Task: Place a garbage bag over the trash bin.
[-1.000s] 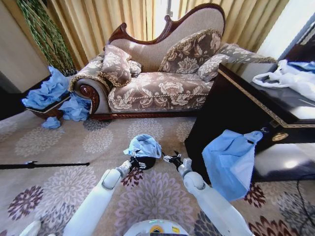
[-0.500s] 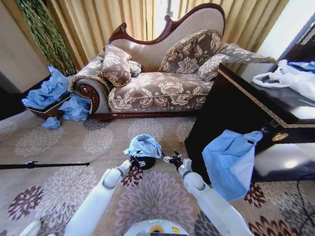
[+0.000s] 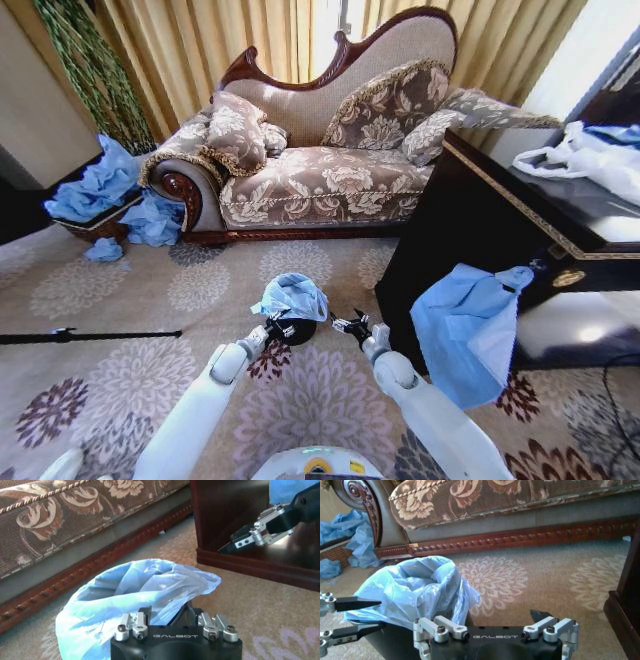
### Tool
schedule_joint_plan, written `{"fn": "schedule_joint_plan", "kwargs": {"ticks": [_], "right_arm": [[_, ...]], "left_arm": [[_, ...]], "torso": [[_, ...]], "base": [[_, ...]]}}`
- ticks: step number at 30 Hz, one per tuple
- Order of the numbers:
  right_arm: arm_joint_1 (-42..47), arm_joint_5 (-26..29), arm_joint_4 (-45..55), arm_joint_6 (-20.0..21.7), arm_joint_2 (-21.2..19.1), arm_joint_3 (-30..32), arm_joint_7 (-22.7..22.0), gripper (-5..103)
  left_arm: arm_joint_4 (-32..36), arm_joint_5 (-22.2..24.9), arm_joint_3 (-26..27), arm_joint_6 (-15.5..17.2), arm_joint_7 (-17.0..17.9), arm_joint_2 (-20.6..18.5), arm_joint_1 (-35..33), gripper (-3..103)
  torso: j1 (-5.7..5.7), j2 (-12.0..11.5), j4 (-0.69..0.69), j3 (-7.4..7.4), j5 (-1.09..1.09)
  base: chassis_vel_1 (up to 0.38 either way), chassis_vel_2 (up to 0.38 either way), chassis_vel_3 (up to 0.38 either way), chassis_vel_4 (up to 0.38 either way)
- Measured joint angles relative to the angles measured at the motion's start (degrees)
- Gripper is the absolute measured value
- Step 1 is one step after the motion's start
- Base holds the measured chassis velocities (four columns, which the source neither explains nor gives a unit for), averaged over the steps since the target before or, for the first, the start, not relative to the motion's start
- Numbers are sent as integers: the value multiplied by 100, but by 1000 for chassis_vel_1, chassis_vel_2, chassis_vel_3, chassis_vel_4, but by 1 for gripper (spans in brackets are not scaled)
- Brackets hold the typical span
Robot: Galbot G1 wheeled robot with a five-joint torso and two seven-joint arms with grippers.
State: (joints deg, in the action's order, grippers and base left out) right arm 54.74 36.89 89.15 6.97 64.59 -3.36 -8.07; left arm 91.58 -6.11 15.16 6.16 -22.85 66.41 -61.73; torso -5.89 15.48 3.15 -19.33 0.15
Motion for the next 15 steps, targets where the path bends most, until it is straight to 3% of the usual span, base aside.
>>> {"fn": "schedule_joint_plan", "kwargs": {"ticks": [5,15], "right_arm": [[29,-4,3,0,-6,-9,10,100],[31,-15,6,31,-5,-50,31,100]], "left_arm": [[-4,0,-10,-7,0,22,11,52],[-1,2,-17,-22,-4,31,-12,24]], "torso": [[0,0,0,0,0],[0,0,0,0,0]], "base": [[0,0,0,0],[0,0,0,0]]}}
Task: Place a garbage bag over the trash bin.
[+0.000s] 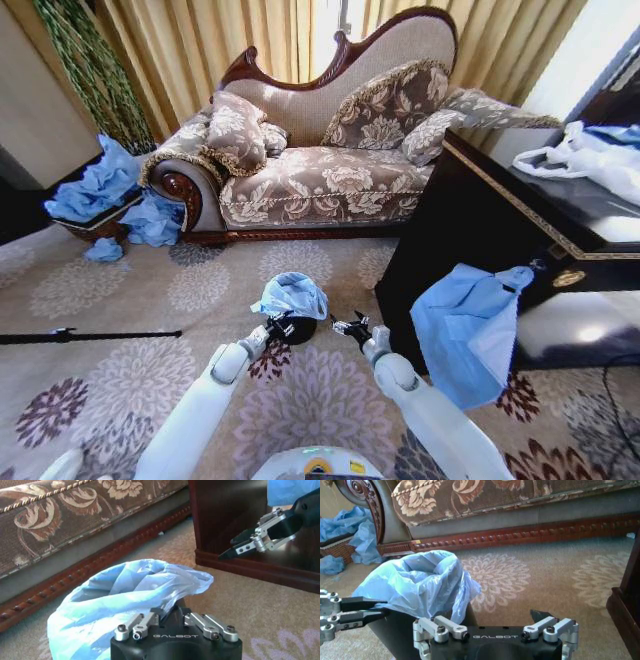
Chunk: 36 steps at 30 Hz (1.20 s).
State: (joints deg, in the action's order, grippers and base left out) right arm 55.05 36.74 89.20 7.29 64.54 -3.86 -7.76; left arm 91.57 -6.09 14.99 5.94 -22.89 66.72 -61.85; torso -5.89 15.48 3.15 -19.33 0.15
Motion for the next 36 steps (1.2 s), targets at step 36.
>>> {"fn": "schedule_joint_plan", "kwargs": {"ticks": [36], "right_arm": [[30,-41,-6,20,-9,61,25,100]], "left_arm": [[266,-30,83,-64,-2,-11,-293,0]], "torso": [[0,0,0,0,-1]], "base": [[0,0,0,0]]}}
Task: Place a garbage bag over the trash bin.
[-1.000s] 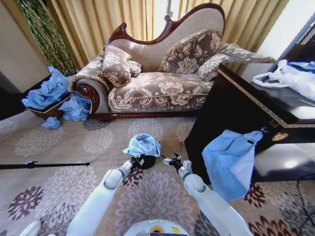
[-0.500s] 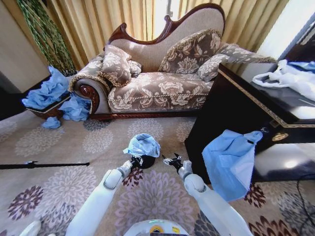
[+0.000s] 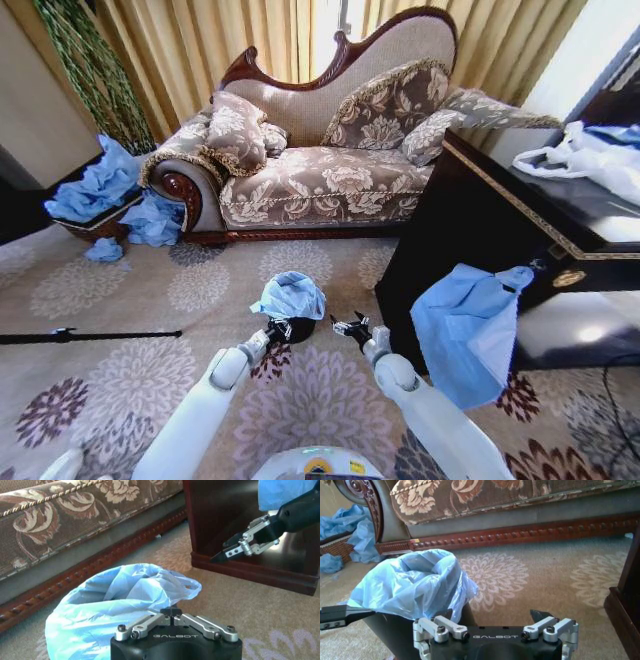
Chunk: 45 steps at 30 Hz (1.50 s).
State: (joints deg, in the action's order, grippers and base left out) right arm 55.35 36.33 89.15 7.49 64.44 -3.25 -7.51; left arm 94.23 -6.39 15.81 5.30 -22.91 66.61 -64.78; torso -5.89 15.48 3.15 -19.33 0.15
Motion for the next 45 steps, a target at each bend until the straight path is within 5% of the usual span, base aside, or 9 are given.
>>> {"fn": "schedule_joint_plan", "kwargs": {"ticks": [29,38,42,45], "right_arm": [[281,-62,121,-29,-56,221,45,100],[268,-66,143,-32,-56,214,48,100],[282,-91,143,-34,-40,221,51,100],[353,-146,163,-48,-33,258,64,100]], "left_arm": [[-1068,-196,68,-219,122,357,147,0],[-696,-204,70,-259,38,188,-208,-1],[-486,-11,128,-274,165,86,-381,15],[-370,934,144,34,1033,186,-626,31]], "torso": [[0,0,0,0,1],[0,0,0,0,0],[0,0,0,0,0],[0,0,0,0,1]], "base": [[0,0,0,0],[0,0,0,0],[0,0,0,0],[0,0,0,0]]}}
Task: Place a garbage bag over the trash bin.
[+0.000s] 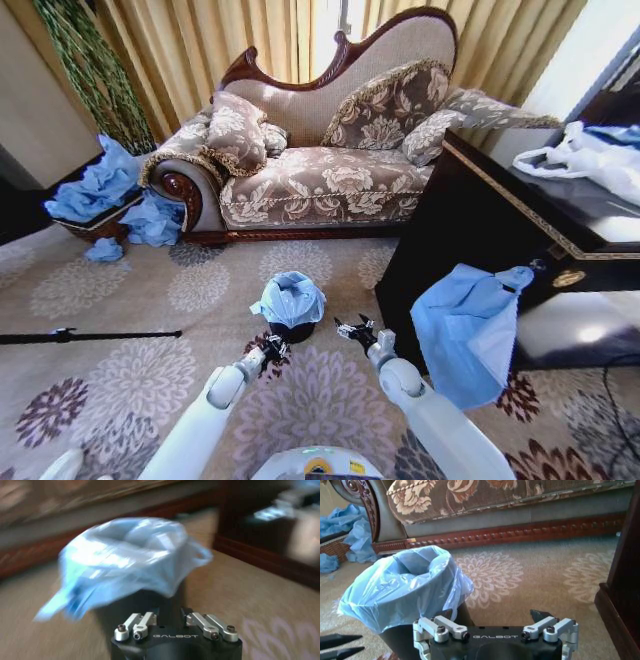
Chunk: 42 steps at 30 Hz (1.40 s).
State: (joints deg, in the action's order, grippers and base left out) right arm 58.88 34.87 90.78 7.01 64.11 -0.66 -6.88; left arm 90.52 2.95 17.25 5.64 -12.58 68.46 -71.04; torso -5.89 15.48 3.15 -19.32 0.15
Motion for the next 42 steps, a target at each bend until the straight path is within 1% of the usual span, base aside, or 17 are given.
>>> {"fn": "schedule_joint_plan", "kwargs": {"ticks": [1,2,6,7,11,13,15,16,20,22,24,25,26,28,31,36,42], "right_arm": [[22,-10,9,-3,0,15,8,100],[22,-10,9,-3,0,15,8,100],[63,-32,22,-12,-11,73,41,100],[63,-32,22,-12,-11,73,41,100],[70,-87,14,-22,27,89,75,100],[75,-97,10,-25,36,88,79,100],[103,-131,3,-36,50,92,94,100],[103,-131,3,-36,50,92,94,100],[156,-145,20,-44,35,122,113,100],[182,-147,30,-46,19,164,128,100],[205,-147,38,-47,7,202,149,100],[205,-147,38,-47,7,202,149,100],[217,-149,39,-48,6,225,158,100],[242,-158,39,-57,7,264,183,100],[254,-174,29,-62,12,283,219,100],[242,-197,-7,-79,55,264,241,100],[234,-203,-2,-81,57,242,241,100]], "left_arm": [[85,317,0,151,360,65,-107,31],[85,317,0,151,360,65,-107,31],[414,685,51,380,1175,236,-462,48],[414,685,51,380,1175,236,-462,48],[509,1060,82,429,1453,388,-513,70],[508,1127,82,434,1497,415,-486,70],[456,1294,78,485,1577,485,-366,80],[456,1294,78,485,1577,485,-366,80],[300,1233,101,443,1507,502,-189,96],[112,660,163,31,1217,452,-81,103],[-108,-555,297,-676,901,350,10,99],[-108,-555,297,-676,901,350,10,99],[-186,-1182,415,-1080,673,282,38,98],[-185,-1797,554,-1481,451,147,2,97],[-139,-2019,641,-1623,377,64,-81,93],[-122,-2225,727,-1745,376,27,-145,99],[-364,-2345,695,-1829,502,149,29,93]], "torso": [[0,0,0,0,0],[0,0,0,0,0],[0,0,-1,0,0],[0,0,-1,0,0],[0,0,0,0,0],[0,0,-1,0,-1],[0,0,0,0,0],[0,0,0,0,0],[0,0,0,0,0],[0,0,1,0,1],[0,0,0,0,0],[0,0,0,0,0],[0,0,0,0,1],[0,0,1,0,0],[0,0,-1,0,0],[0,0,-1,0,0],[0,0,1,0,0]], "base": [[0,0,0,0],[0,0,0,0],[0,0,0,0],[0,0,0,0],[0,0,0,0],[0,0,0,0],[0,0,0,0],[0,0,0,0],[0,0,0,0],[0,0,0,0],[0,0,0,0],[0,0,0,0],[0,0,0,0],[0,0,0,0],[0,0,0,0],[0,0,0,0],[0,0,0,0]]}}
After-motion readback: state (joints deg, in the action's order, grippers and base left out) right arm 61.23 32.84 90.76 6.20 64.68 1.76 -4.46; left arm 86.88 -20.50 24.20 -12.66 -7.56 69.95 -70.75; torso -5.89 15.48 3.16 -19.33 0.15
